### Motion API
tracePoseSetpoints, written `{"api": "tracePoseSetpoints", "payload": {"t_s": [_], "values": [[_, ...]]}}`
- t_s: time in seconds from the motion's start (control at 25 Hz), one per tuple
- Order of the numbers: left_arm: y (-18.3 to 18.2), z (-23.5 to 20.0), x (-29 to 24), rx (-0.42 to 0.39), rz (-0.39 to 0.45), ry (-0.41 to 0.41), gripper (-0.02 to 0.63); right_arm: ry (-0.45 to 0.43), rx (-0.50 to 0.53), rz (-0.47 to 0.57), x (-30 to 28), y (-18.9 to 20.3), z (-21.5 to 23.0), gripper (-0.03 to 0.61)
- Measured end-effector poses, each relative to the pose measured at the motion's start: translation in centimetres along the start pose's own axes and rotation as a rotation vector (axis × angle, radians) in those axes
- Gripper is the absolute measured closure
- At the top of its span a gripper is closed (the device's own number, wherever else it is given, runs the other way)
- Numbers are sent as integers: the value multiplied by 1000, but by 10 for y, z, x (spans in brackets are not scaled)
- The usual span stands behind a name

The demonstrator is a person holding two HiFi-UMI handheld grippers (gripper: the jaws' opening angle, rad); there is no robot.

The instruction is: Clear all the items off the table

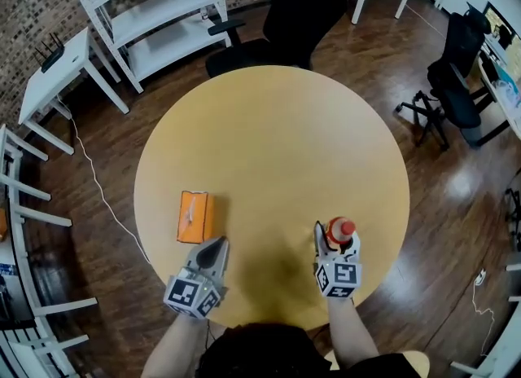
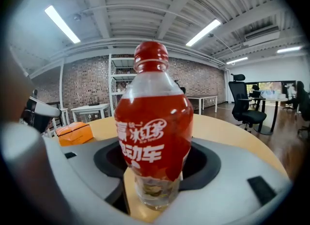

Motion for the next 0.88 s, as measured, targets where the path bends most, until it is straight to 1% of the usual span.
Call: {"api": "tracePoseSetpoints", "payload": {"t_s": [0.24,0.28,0.4,0.56,0.68,0.88], "values": [[7,-5,5,-2,-27,9,623,23,-4,15,0,7,-7,294],[7,-6,5,-1,-28,12,623,19,1,12,0,8,-7,270],[2,-5,8,0,-12,41,623,14,-15,-18,-1,11,-3,252],[-6,1,19,-8,9,88,623,32,-2,-66,5,17,-3,245],[-21,4,26,-10,37,114,623,46,-6,-57,17,4,-6,239],[-42,7,37,-31,105,144,623,76,1,17,41,-23,-7,238]]}}
Point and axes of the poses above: the fingertips, and each gripper's own axes: x backward along the fingers, z to its right, y out of its underside, the point moved 3 cm from there along x, backward along the fingers, and after that the axes turned 1 degree about x, right-handed, at the moved point
